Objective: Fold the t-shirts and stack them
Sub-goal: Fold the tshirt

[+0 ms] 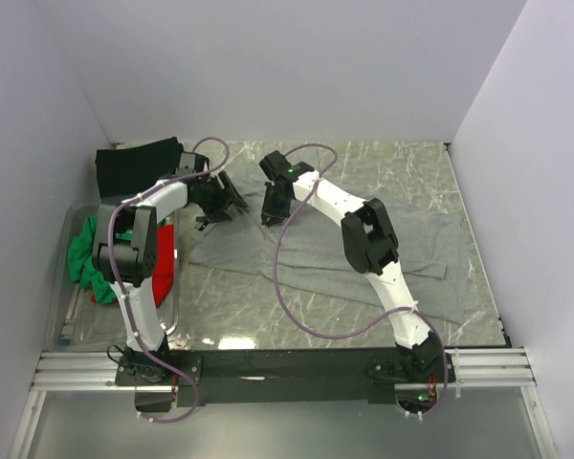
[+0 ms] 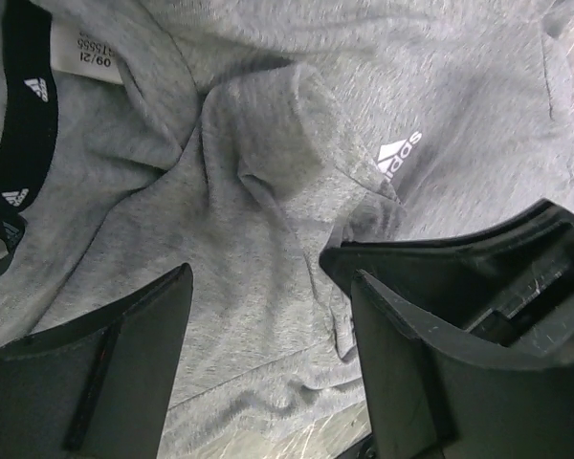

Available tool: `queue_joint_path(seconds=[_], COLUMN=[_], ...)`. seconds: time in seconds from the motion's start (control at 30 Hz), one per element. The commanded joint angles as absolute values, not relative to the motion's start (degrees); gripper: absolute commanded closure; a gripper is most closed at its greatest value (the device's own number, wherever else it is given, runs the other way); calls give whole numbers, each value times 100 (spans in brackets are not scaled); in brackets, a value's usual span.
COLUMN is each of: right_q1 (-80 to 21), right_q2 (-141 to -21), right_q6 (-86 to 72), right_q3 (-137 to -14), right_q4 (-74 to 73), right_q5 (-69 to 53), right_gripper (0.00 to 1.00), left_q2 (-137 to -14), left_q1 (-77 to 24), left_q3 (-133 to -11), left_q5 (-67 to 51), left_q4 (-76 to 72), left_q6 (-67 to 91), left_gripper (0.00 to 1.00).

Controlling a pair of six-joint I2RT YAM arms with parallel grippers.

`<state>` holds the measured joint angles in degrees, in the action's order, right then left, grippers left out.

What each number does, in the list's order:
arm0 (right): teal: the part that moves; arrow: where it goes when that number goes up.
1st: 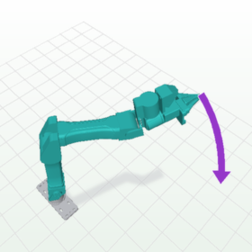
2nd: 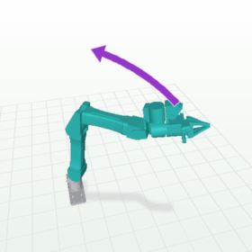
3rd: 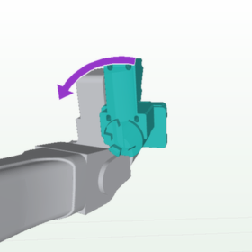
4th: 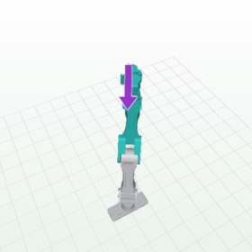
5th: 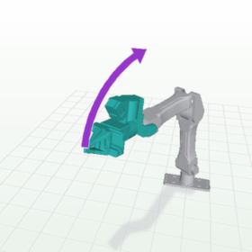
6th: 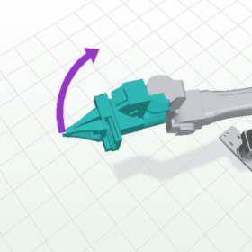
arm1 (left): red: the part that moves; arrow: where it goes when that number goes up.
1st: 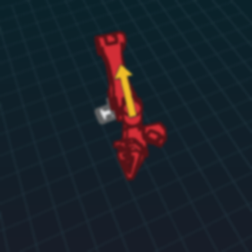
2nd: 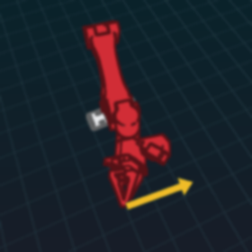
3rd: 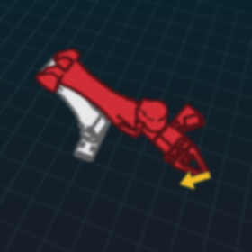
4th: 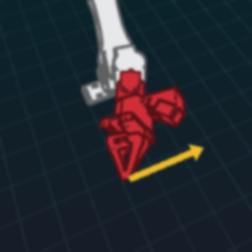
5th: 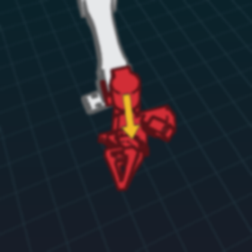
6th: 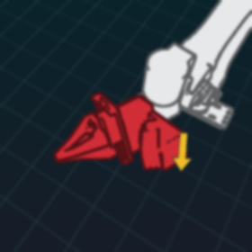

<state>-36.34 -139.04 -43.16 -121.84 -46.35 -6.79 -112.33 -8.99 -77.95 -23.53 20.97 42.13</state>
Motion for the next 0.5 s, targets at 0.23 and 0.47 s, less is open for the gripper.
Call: queue_joint_path(seconds=[0.23, 0.47], right_q1=[-3612, -3569], right_q2=[-14045, -13773], right_q6=[-4192, -4254], right_q3=[-12419, -12156], right_q4=[-4781, -4632], right_q5=[-466, -369], right_gripper=[81, 100], left_q2=[-11162, -11109], left_q1=[-923, -923], left_q3=[-7480, -7181], left_q5=[-2285, -2153], left_q4=[2039, 2030], left_q6=[4113, 4052], left_gripper=[27, 27])
